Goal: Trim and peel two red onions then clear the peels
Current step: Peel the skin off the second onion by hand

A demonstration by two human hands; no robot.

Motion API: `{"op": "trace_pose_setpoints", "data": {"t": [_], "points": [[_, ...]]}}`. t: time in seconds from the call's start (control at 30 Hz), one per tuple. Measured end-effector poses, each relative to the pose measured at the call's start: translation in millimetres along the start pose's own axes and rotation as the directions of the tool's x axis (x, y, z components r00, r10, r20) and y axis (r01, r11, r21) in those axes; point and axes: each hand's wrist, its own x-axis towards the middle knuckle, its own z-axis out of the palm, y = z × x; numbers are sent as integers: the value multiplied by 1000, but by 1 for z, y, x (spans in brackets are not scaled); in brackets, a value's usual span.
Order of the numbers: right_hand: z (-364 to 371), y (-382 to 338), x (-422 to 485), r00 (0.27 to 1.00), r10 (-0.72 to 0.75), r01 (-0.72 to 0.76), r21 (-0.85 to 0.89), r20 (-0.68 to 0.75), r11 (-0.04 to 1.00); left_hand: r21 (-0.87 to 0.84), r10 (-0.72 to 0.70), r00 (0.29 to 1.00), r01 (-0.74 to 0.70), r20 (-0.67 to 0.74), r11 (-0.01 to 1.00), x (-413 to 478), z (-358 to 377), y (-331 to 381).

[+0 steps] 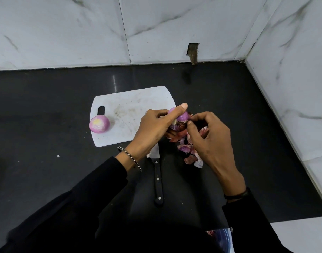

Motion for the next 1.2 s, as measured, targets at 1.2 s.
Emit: {"op": "trace_pose_setpoints", "data": {"t": [1.2], "points": [[-6,10,0,991,-127,127,27,-31,991,-146,-196,978,203,65,968,3,-1,3]]}}
